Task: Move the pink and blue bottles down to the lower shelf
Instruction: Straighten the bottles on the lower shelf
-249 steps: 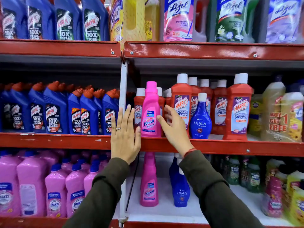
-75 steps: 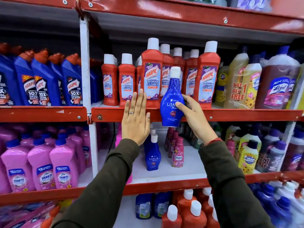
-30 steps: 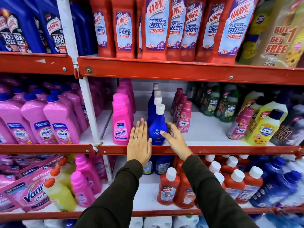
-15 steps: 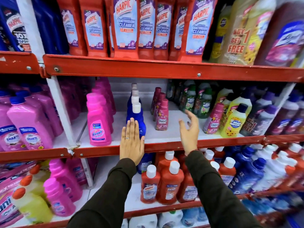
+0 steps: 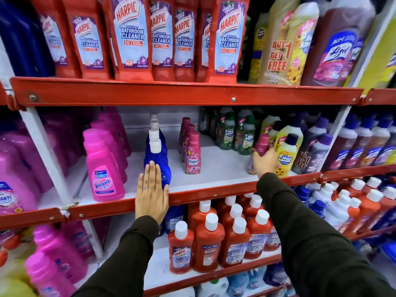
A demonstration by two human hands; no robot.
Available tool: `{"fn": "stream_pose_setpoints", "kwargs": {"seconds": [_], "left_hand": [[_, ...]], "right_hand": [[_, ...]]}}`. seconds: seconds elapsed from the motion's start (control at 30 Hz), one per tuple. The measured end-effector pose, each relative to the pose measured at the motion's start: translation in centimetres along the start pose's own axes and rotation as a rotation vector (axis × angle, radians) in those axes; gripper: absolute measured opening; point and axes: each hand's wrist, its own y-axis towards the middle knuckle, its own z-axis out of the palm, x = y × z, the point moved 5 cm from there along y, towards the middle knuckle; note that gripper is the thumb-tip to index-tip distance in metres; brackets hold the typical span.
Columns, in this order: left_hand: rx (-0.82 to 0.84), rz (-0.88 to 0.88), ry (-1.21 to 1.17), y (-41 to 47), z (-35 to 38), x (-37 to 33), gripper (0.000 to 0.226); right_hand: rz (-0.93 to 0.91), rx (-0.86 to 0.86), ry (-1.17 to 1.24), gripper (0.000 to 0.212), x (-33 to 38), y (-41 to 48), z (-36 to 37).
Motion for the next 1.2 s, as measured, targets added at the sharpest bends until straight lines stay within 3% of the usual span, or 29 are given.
{"fn": "stream_pose_setpoints", "kwargs": {"seconds": [0.3,0.47,0.73,1.2], "left_hand": [[-0.027,0.009,-0.005,0.0,0.0,0.1,0.078],[-0.038,0.017,0.005,0.0,0.0,0.0,0.078],[-0.021,0.006,0.038,0.0,0.1,0.1,0.077],[0.002,0.010,0.053,0.0,0.0,0.1,0.076]], "right_hand": [[0.024,0.054,0.006,0.047,-1.0,0.6,-0.6],[-0.100,0.032,0.044,0.046,1.3,-2.4,-0.8],[-0.270,0.214,0.183,0.046,5.5,-9.9,2.8],[-0.358,0.328,0.092,0.051,7.0,-15.2,7.2]]}}
